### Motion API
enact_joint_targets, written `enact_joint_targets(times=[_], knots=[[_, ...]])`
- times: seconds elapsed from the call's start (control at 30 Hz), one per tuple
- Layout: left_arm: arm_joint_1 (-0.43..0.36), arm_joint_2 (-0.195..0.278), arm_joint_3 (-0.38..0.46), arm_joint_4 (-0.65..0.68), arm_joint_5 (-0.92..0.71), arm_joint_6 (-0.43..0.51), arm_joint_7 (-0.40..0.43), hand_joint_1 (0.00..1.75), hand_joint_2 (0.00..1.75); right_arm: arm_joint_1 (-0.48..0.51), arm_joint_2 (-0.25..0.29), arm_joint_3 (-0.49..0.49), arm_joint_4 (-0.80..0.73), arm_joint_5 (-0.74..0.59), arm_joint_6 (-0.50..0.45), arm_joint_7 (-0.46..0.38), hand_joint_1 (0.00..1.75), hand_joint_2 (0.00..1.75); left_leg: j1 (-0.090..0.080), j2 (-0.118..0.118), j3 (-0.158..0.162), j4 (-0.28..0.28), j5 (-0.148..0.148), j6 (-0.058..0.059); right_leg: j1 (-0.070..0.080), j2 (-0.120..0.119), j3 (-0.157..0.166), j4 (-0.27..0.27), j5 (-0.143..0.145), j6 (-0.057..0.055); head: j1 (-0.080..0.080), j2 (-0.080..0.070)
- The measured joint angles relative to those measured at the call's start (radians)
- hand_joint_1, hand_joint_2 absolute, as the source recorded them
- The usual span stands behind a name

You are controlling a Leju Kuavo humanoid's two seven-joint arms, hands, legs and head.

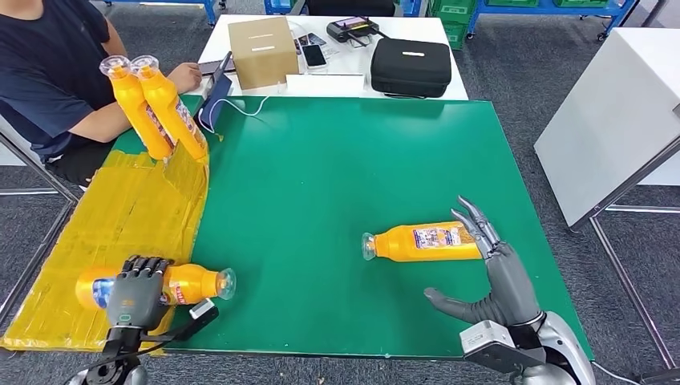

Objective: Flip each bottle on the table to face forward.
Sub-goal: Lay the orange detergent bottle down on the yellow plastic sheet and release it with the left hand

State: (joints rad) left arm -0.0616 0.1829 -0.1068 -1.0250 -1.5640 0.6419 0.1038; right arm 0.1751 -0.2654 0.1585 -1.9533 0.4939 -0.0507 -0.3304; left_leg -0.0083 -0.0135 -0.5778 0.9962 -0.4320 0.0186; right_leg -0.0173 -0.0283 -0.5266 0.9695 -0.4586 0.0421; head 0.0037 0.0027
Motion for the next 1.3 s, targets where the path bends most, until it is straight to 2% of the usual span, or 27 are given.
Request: enact_joint_targets(times=[0.07,0.2,0.47,0.57,0.7,0.77,0.83,1.07,1.3], knots=[[-0.030,0.024,-0.060,0.039,-0.001,-0.012,0.022,0.00,1.75,-0.006,0.000,-0.001,0.002,0.000,0.000,0.000,0.00,1.75,0.000,-0.002,0.003,0.000,-0.001,-0.002,0.000,-0.002,0.004,0.000,-0.001,-0.001,0.000,0.000],[-0.060,0.058,-0.118,0.065,-0.003,-0.052,0.011,0.00,1.75,-0.008,0.000,-0.001,0.007,0.004,0.001,0.000,0.00,1.75,0.000,-0.003,0.012,-0.001,-0.002,-0.003,0.000,-0.002,0.013,0.000,-0.001,-0.002,0.000,0.000],[-0.075,0.093,-0.128,0.051,-0.001,-0.157,-0.080,0.00,1.75,-0.009,0.000,-0.002,0.013,0.010,0.002,0.000,0.00,1.75,0.000,-0.005,0.039,-0.003,-0.016,-0.004,0.000,-0.003,0.039,0.000,-0.013,-0.007,0.000,0.000],[-0.078,0.100,-0.128,0.042,0.002,-0.172,-0.094,0.00,1.75,-0.014,0.000,-0.004,0.012,0.010,0.002,0.000,0.00,1.75,0.001,-0.006,0.033,-0.003,-0.014,-0.004,0.001,-0.004,0.040,0.000,-0.013,-0.007,0.000,0.000],[-0.090,0.115,-0.121,0.033,0.073,-0.270,-0.184,0.00,1.75,-0.024,0.000,-0.007,0.014,0.011,0.008,-0.001,0.00,1.75,0.000,-0.008,0.039,-0.005,-0.018,-0.006,0.000,-0.007,0.049,0.000,-0.019,-0.008,0.000,0.000],[-0.110,0.134,-0.115,0.040,0.133,-0.343,-0.243,0.00,1.75,-0.033,0.002,-0.007,0.019,0.013,0.012,-0.004,0.00,1.75,-0.001,-0.009,0.045,-0.006,-0.022,-0.005,0.000,-0.009,0.055,0.001,-0.022,-0.009,0.000,0.000],[-0.129,0.157,-0.110,0.056,0.183,-0.378,-0.280,0.00,1.75,-0.045,0.004,-0.007,0.022,0.015,0.015,-0.008,0.00,1.75,-0.001,-0.008,0.046,-0.007,-0.022,-0.006,0.001,-0.008,0.056,0.002,-0.022,-0.010,-0.001,0.000],[-0.142,0.180,-0.099,0.089,0.260,-0.379,-0.297,0.00,1.75,-0.058,0.010,-0.004,0.031,0.018,0.014,-0.009,0.00,1.75,0.000,-0.007,0.045,-0.012,-0.018,-0.010,0.001,-0.007,0.052,0.003,-0.022,-0.012,0.000,0.000],[-0.105,0.165,-0.066,0.074,0.321,-0.321,-0.340,0.00,1.75,-0.041,0.014,-0.004,0.035,0.023,0.010,-0.011,0.00,1.75,0.001,-0.005,0.044,-0.014,-0.016,-0.012,0.002,-0.006,0.053,0.003,-0.023,-0.013,-0.001,0.000]])
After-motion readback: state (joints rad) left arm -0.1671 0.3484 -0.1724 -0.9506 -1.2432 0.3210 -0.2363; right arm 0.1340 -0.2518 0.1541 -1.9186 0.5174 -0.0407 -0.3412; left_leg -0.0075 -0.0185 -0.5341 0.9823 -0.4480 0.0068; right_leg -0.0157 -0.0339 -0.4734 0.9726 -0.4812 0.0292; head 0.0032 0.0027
